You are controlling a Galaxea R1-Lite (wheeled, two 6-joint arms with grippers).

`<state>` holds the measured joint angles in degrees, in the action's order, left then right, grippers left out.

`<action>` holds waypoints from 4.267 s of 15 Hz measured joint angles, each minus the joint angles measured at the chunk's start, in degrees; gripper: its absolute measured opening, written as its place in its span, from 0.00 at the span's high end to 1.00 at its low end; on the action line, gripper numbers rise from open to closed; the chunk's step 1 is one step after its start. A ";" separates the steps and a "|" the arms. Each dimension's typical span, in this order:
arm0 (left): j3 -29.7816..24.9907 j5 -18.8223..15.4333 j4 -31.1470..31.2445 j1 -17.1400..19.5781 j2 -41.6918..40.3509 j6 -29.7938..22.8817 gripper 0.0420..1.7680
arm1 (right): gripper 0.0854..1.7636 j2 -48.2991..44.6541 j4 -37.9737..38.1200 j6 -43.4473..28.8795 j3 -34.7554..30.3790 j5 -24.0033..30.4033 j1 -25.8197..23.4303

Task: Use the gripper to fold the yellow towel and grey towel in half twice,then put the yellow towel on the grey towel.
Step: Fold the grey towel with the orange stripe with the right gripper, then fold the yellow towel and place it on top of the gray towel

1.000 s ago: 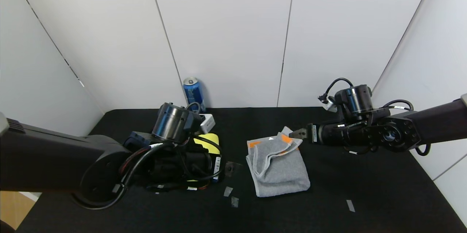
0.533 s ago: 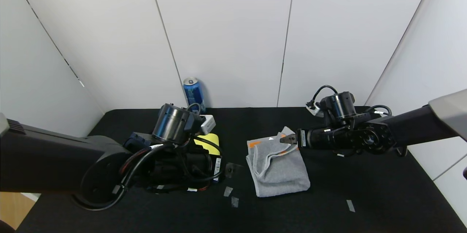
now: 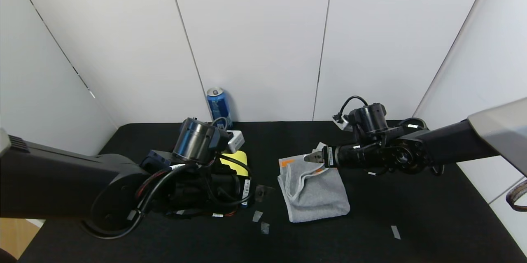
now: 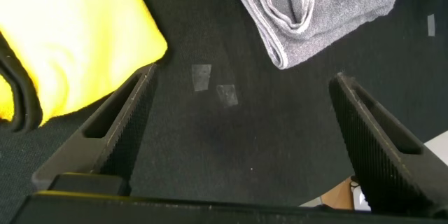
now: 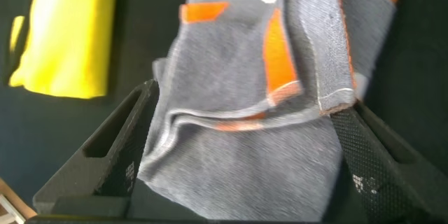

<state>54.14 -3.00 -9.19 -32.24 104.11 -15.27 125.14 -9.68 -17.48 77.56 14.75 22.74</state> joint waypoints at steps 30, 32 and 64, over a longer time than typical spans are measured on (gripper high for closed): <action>0.46 0.00 0.09 1.62 -1.44 0.09 0.03 | 0.03 6.21 -6.35 -2.74 11.42 0.22 11.85; 1.07 0.00 0.16 4.33 -1.51 0.74 0.03 | 0.03 5.84 -6.41 -2.93 11.41 0.22 13.40; -3.71 -24.26 -2.30 31.45 12.35 4.57 0.03 | 0.03 22.11 -5.14 -2.74 25.00 4.49 19.60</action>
<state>50.43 -27.26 -11.50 -0.79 116.46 -10.70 147.25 -14.82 -20.22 102.56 19.24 42.34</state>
